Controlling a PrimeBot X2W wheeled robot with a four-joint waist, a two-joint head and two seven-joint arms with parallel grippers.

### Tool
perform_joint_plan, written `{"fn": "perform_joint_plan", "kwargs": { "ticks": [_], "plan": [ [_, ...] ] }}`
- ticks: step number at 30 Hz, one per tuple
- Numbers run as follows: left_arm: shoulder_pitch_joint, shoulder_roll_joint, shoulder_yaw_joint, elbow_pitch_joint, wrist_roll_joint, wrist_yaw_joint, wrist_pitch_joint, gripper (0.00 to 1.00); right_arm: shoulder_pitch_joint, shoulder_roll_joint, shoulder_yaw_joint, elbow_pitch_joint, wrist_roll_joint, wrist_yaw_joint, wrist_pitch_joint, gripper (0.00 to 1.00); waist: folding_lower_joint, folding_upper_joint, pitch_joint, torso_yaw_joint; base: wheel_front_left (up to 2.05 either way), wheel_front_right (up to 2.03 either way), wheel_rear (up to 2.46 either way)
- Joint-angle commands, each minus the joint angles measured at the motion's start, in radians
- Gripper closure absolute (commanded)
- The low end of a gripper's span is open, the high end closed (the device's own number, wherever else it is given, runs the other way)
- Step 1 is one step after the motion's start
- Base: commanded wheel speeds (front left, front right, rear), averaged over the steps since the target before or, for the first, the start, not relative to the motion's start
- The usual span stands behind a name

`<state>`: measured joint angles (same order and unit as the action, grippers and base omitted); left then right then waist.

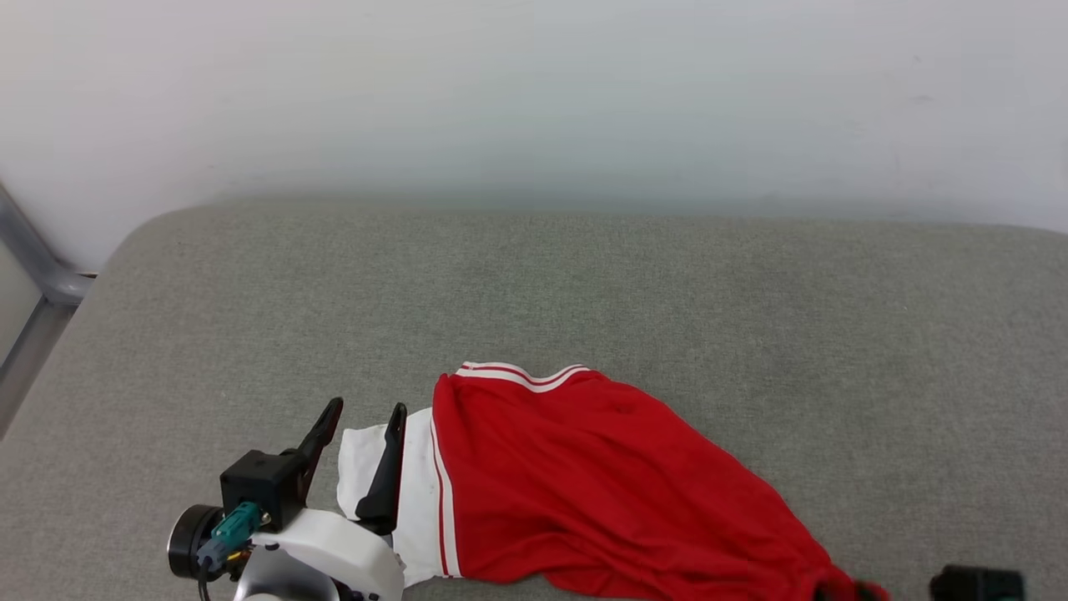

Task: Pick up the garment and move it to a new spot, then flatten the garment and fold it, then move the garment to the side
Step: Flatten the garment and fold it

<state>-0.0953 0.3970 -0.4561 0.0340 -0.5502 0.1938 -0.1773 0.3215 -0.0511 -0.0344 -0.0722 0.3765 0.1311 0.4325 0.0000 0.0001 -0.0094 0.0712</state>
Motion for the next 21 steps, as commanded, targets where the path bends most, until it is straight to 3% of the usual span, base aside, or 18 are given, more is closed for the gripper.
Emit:
{"fn": "perform_joint_plan", "kwargs": {
  "ticks": [1,7,11,14,21],
  "plan": [
    [0.012,0.002,-0.001,-0.001,-0.006,0.005,0.002,0.00,-0.026,0.001,-0.008,-0.018,0.003,-0.001,-0.063,0.00,0.0000,-0.0001,-0.003,0.002,0.00,0.00,0.00],
    [0.023,0.000,-0.001,-0.006,-0.009,0.014,0.001,0.00,-0.087,0.001,-0.053,-0.049,-0.001,-0.001,-0.287,0.00,0.0000,-0.0001,-0.013,0.013,0.00,0.00,0.00],
    [0.020,0.001,0.000,-0.011,-0.011,0.018,-0.001,0.00,-0.149,0.001,-0.094,-0.025,-0.034,-0.001,-0.325,0.00,0.0000,-0.0001,-0.012,0.024,0.00,0.00,0.00],
    [0.016,0.004,0.004,-0.015,-0.013,0.019,-0.003,0.00,-0.208,0.000,-0.112,0.009,-0.072,-0.001,-0.278,0.00,0.0000,-0.0001,-0.006,0.032,0.00,0.00,0.00],
    [-0.015,0.000,0.002,-0.016,-0.014,0.011,-0.011,0.00,-0.347,-0.107,-0.044,0.155,-0.060,-0.001,-0.027,0.00,0.0000,-0.0001,0.032,0.075,0.00,0.00,0.00]
  ]
}}
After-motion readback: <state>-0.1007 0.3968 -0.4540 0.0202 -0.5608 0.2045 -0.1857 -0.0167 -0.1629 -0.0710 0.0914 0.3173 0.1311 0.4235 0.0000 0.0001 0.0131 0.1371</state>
